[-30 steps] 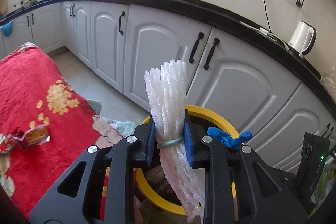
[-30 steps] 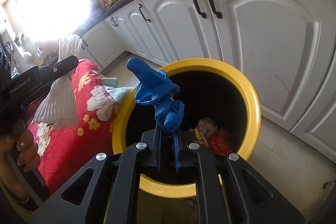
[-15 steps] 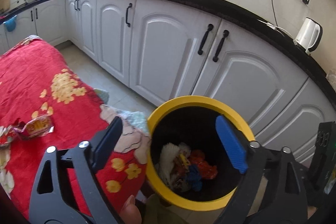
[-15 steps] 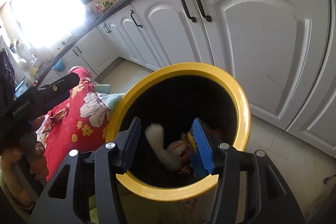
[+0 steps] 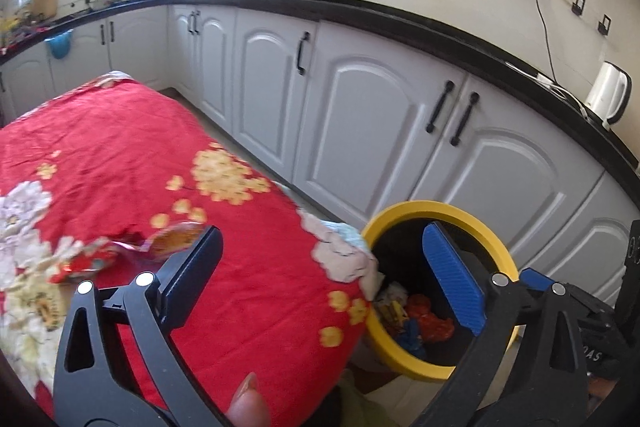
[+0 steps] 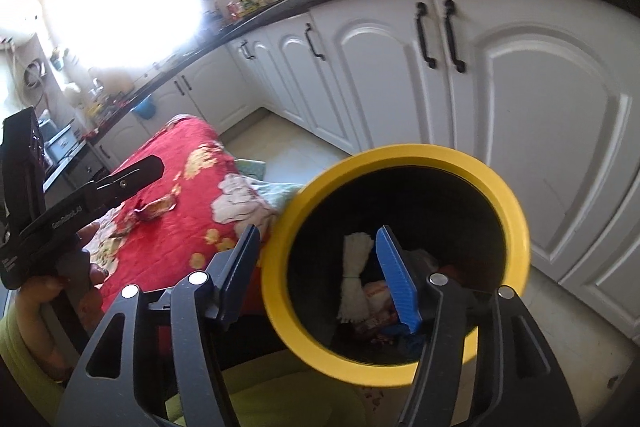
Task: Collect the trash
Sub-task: 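Move both open tools back over the remaining wrappers on the table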
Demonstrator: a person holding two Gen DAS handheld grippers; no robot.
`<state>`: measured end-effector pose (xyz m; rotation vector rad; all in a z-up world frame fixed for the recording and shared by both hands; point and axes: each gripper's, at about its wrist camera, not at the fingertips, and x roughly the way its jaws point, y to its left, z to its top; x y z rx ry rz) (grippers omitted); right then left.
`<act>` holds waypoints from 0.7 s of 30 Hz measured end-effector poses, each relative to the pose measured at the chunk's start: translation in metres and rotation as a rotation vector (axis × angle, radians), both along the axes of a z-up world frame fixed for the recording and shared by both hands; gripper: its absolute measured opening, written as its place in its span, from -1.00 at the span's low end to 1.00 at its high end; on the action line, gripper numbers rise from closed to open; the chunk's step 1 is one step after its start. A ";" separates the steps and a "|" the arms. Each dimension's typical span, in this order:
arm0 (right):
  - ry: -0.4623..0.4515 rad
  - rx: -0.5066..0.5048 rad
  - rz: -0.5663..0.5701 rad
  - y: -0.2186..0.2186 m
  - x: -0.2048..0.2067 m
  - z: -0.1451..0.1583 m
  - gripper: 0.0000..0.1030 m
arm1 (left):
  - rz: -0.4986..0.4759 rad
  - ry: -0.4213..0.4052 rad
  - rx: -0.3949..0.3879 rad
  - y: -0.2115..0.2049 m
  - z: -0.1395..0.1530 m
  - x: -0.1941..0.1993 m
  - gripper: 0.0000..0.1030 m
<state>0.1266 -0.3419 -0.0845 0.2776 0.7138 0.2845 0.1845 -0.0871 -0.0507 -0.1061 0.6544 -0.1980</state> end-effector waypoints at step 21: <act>-0.072 -0.045 0.202 0.105 0.017 0.035 0.28 | 0.164 -0.022 0.029 0.101 0.012 -0.016 0.78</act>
